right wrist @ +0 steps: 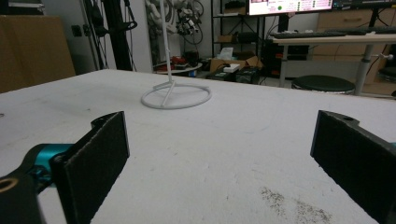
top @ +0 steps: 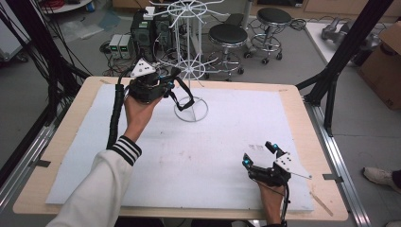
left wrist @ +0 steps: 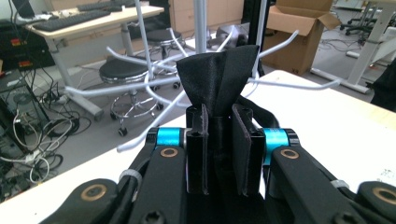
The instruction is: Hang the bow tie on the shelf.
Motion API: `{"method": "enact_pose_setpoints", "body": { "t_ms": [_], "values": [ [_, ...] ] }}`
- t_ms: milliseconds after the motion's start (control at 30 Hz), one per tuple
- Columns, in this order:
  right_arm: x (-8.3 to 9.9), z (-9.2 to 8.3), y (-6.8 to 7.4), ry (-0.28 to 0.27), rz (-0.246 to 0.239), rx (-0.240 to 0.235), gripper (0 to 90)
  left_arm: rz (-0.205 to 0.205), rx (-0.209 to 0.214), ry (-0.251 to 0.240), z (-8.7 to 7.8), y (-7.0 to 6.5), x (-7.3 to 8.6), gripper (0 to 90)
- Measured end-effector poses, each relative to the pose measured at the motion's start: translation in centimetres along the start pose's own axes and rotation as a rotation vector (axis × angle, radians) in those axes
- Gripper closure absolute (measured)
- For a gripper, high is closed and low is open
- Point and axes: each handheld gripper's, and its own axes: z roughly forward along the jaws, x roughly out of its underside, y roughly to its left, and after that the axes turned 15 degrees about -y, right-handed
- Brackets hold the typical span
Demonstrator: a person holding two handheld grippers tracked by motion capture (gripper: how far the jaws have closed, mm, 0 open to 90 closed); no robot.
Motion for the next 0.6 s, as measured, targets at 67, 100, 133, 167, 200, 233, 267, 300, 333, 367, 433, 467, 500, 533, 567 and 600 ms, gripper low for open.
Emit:
{"method": "enact_pose_setpoints", "body": {
  "t_ms": [67, 100, 133, 167, 200, 233, 267, 300, 333, 367, 433, 467, 500, 533, 567, 600],
  "values": [
    [0.0, 0.0, 0.0, 0.0, 0.0, -0.001, 3.4, -0.007, -0.002, 0.002, 0.0, 0.1, 0.4, 77.0],
    [0.0, 0.0, 0.0, 0.0, 0.001, -0.001, 3.4, -0.007, 0.0, 0.007, 0.0, 0.1, 0.6, 76.9],
    [0.0, 0.0, 0.0, 0.0, 0.0, -0.001, 3.4, -0.008, 0.0, 0.007, 0.0, 0.1, 0.8, 76.9],
    [0.0, 0.0, 0.0, 0.0, 0.0, -0.001, 3.4, -0.009, -0.001, 0.007, 0.0, 0.1, 0.9, 76.9],
    [0.0, 0.0, 0.0, -0.001, 0.0, 0.0, 3.4, -0.011, 0.003, 0.011, 0.1, 0.1, 1.0, 76.9],
    [0.0, 0.0, 0.0, 0.0, -0.001, 0.0, 3.4, -0.007, 0.006, 0.015, 0.1, 0.0, 1.0, 76.8],
    [0.0, 0.0, 0.0, -0.001, 0.0, -0.001, 3.4, -0.004, 0.006, 0.012, 0.2, 0.0, 1.0, 76.9],
    [0.0, 0.0, 0.0, 0.0, 0.002, 0.0, 3.4, -0.008, 0.007, 0.007, 0.2, -0.1, 1.1, 76.9],
    [0.0, 0.0, 0.0, 0.0, -0.001, 0.0, 3.4, -0.009, 0.012, 0.006, 0.3, -0.2, 1.1, 76.8],
    [0.0, 0.0, 0.0, -0.001, 0.0, 0.001, 3.4, -0.005, 0.012, 0.01, 0.3, -0.2, 1.1, 76.8],
    [0.0, 0.0, 0.0, -0.001, 0.001, 0.001, 3.4, -0.001, 0.015, 0.015, 0.4, -0.4, 1.2, 76.7],
    [0.0, 0.0, 0.0, 0.0, 0.002, 0.001, 3.4, 0.002, 0.017, 0.015, 0.4, -0.4, 1.3, 76.7],
    [0.0, 0.0, 0.0, 0.0, 0.001, 0.001, 3.4, 0.0, 0.015, 0.009, 0.4, -0.5, 1.4, 76.6],
    [0.0, 0.0, 0.0, 0.0, 0.001, 0.001, 3.4, -0.005, 0.016, 0.009, 0.4, -0.5, 1.6, 76.6],
    [0.0, 0.0, 0.0, 0.0, 0.001, 0.001, 3.4, -0.008, 0.015, 0.013, 0.4, -0.5, 1.7, 76.5],
    [0.0, 0.0, 0.0, 0.0, 0.002, 0.001, 3.4, -0.004, 0.013, 0.019, 0.4, -0.4, 1.9, 76.5]
  ]
}}
